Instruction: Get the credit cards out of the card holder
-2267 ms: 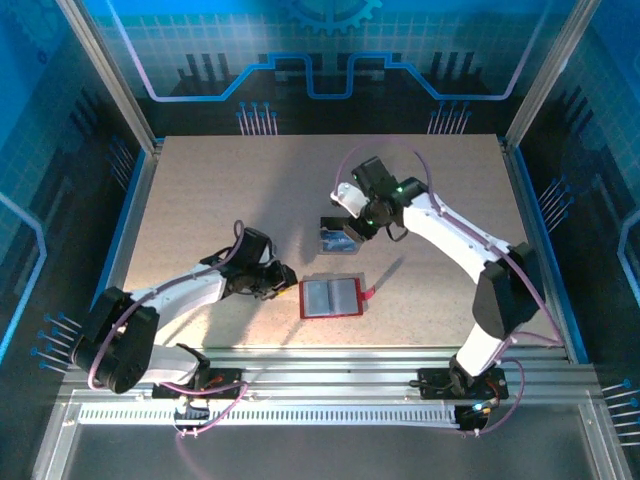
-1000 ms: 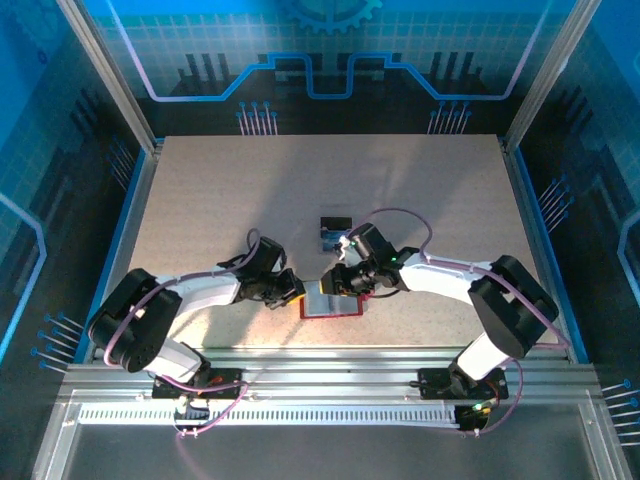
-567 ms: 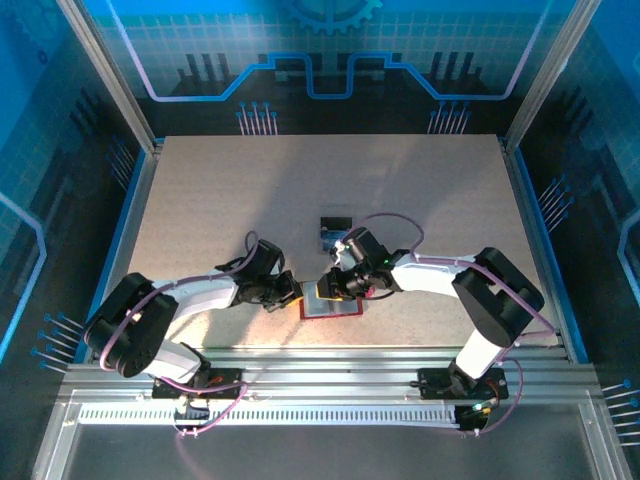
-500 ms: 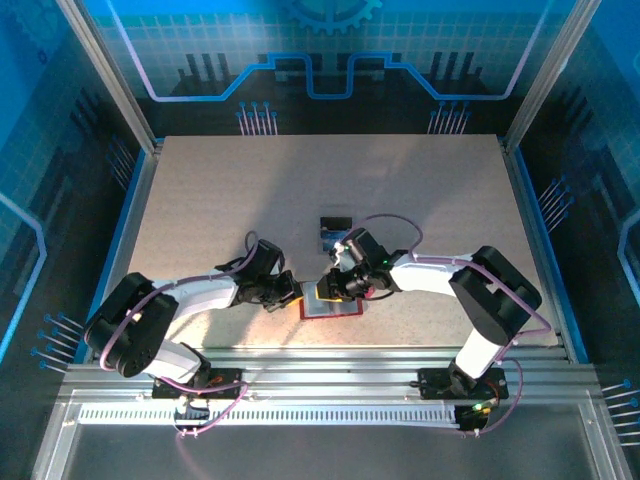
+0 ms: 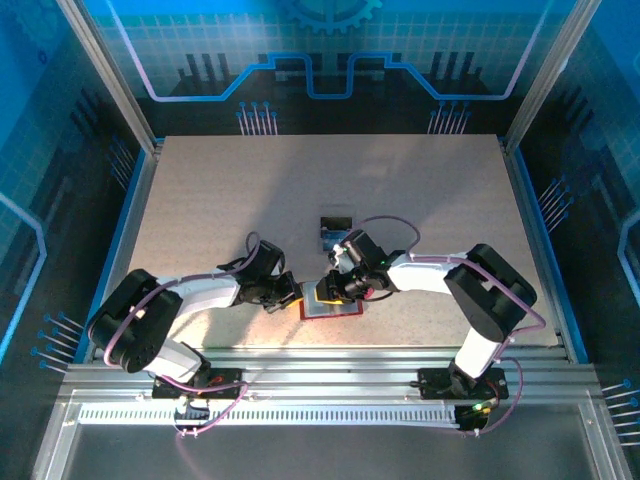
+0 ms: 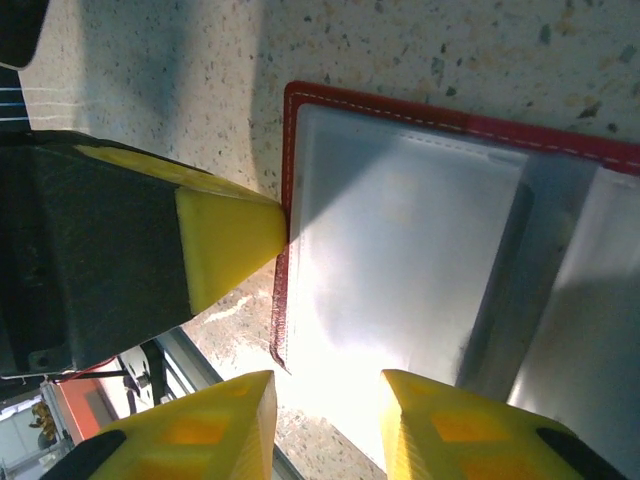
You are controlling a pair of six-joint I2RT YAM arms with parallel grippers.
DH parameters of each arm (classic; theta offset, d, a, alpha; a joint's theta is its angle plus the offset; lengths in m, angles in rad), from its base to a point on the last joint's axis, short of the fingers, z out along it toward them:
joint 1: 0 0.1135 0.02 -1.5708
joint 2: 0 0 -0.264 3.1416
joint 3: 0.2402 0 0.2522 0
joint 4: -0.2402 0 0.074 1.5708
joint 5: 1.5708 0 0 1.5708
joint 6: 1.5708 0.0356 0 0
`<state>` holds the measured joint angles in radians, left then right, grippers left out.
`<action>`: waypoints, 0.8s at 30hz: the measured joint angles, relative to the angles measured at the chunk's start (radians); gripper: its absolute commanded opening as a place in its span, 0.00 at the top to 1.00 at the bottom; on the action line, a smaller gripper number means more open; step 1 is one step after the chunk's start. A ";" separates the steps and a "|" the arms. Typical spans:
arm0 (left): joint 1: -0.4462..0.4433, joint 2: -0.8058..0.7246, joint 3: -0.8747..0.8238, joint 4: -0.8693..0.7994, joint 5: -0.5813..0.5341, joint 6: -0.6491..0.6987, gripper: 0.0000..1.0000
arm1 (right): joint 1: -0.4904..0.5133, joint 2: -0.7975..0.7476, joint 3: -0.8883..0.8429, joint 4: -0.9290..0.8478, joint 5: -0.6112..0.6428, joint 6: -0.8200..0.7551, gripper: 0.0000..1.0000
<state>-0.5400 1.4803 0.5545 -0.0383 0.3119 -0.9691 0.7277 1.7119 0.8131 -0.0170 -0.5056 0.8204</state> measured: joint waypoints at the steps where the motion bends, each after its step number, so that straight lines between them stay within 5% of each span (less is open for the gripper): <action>1: 0.000 0.000 0.000 0.000 0.000 0.000 0.91 | 0.000 0.003 0.000 0.000 0.000 0.002 0.67; 24: 0.000 0.026 0.027 -0.001 0.000 0.003 0.91 | 0.001 0.039 0.042 -0.046 0.030 -0.006 0.67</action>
<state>-0.5400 1.5066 0.5812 -0.0395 0.3119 -0.9657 0.7284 1.7508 0.8551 -0.0628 -0.4755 0.8143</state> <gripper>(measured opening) 0.089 0.330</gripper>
